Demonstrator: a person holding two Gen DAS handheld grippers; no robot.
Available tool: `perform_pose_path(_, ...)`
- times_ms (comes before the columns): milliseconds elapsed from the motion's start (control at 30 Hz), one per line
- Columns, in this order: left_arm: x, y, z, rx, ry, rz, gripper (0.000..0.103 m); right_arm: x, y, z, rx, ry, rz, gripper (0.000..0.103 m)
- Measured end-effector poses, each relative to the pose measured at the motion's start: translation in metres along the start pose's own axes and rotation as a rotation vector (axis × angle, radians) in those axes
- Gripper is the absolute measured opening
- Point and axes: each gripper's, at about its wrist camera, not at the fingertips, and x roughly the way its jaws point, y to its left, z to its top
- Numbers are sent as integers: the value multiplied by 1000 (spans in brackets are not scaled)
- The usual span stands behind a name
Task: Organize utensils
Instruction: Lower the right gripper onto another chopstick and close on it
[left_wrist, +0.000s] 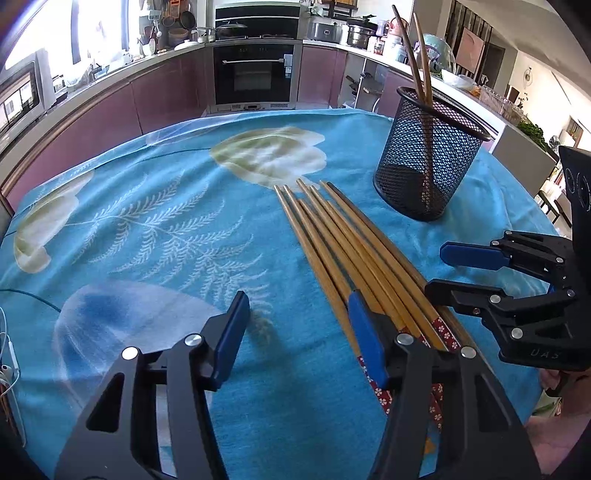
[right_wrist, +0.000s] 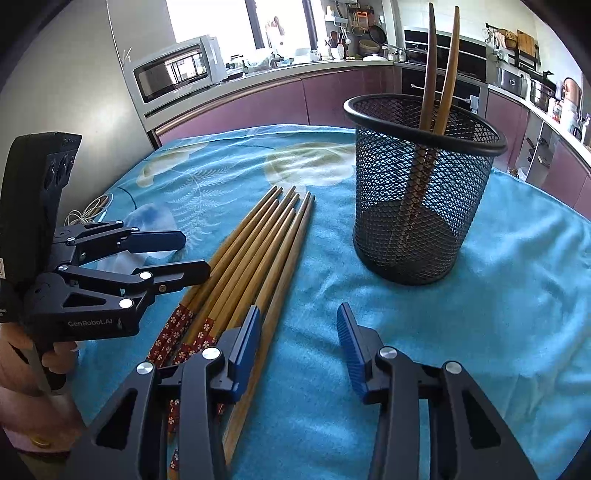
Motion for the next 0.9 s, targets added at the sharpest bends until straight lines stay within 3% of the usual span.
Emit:
perform_pose_path(433, -1, 3, -1, 2, 3, 2, 49, 2, 9, 2, -60, 19, -69, 41)
perform_pose_path(533, -1, 4, 0, 1, 9, 2, 47, 4, 12, 2, -79, 33, -89, 35)
perform_pose_path(900, 11, 1, 12, -3, 17, 8, 42, 9, 10, 9, -76, 42, -86, 27)
